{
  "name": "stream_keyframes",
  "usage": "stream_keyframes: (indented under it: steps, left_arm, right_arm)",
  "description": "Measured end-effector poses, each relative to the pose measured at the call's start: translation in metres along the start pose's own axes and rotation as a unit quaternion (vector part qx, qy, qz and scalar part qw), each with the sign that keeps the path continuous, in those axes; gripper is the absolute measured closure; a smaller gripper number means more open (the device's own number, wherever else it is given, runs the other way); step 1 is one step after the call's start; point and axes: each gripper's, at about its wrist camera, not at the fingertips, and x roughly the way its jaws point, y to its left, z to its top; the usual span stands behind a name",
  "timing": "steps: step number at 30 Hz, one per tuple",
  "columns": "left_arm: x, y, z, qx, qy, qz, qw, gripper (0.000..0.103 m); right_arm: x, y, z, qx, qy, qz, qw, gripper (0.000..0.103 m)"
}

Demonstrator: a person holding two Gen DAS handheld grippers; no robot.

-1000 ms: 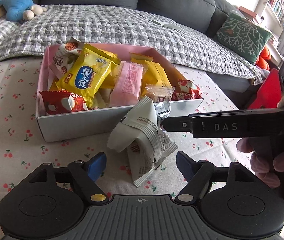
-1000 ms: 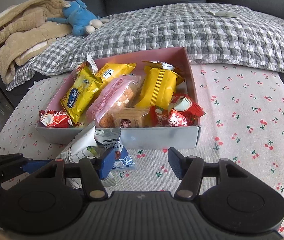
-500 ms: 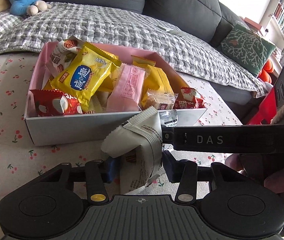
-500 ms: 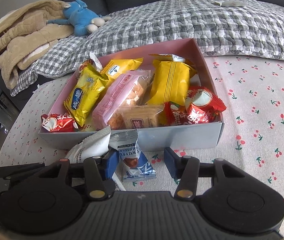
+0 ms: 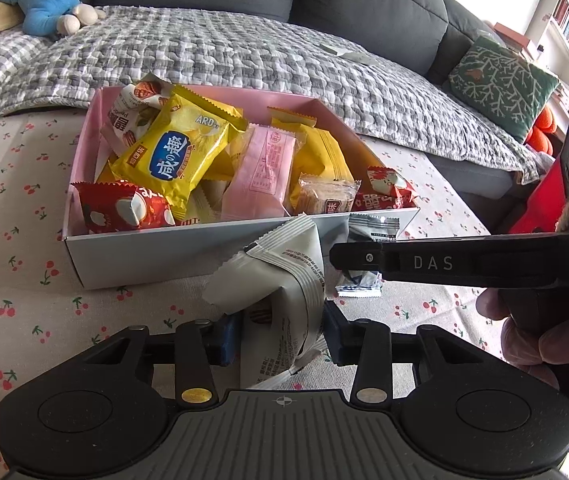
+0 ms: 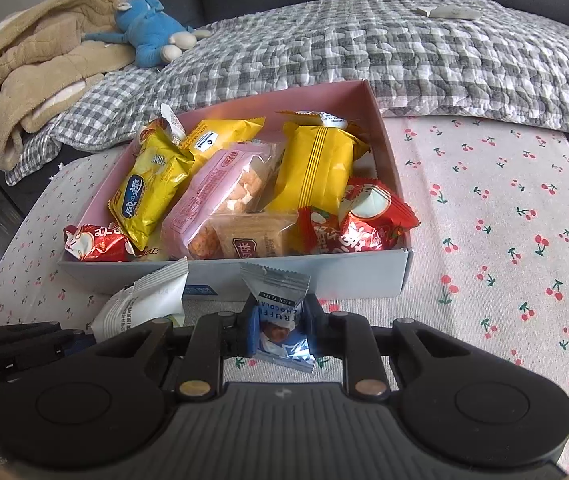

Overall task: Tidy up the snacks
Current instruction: 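Carry both packets into the pink box and open both tools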

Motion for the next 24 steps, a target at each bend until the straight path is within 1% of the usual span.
stream_keyframes:
  steps: [9,18,24]
  left_arm:
    - [-0.009,0.000,-0.002,0.003,0.000,0.004,1.0000,0.064]
    - [-0.024,-0.004,-0.001,0.020,-0.011,0.006,0.9997,0.064]
    - [-0.034,-0.006,0.003,0.024,-0.022,0.010,0.9994,0.064]
  right_arm:
    - [-0.016,-0.010,-0.001,0.010,-0.014,-0.008,1.000,0.083]
    - [-0.030,-0.018,-0.003,0.010,-0.024,-0.014,1.000,0.083]
    - [-0.039,-0.020,0.001,0.021,-0.037,-0.009,0.999,0.083]
